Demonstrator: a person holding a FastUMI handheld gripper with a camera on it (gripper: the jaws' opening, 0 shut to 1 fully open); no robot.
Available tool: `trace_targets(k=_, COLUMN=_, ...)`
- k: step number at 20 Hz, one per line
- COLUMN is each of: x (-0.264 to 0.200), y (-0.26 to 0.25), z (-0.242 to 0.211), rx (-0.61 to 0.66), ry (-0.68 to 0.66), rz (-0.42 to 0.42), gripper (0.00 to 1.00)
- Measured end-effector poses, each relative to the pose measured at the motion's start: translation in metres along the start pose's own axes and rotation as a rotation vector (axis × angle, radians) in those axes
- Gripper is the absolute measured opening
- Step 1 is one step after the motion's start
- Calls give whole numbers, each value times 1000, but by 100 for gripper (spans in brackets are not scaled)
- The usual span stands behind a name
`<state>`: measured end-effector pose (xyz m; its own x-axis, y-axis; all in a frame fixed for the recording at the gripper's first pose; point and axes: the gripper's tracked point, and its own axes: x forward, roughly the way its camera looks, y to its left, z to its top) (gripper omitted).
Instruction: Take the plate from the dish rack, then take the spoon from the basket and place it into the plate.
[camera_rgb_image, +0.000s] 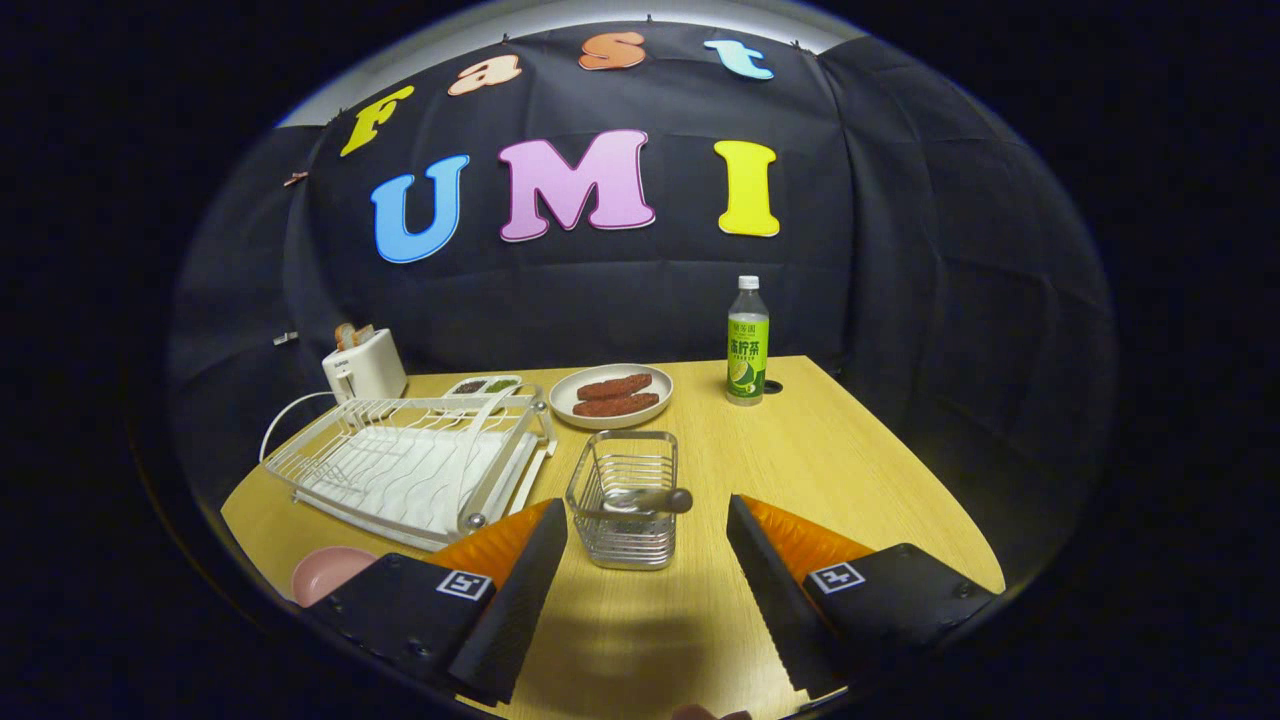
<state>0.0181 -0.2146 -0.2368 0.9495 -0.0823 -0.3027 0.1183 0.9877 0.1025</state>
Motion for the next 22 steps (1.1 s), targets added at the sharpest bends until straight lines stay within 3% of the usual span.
trace_targets(k=10, x=59, y=-2, z=6, rx=70, ry=-94, rz=61, gripper=96)
trace_targets(k=18, x=71, y=-8, z=11, rx=-2, ry=-151, rz=55, gripper=55)
trace_targets(k=21, x=72, y=-3, z=14, rx=-2, ry=-159, rz=57, gripper=31)
trace_targets(k=22, x=73, y=2, z=15, rx=-1, ry=-157, rz=69, gripper=30)
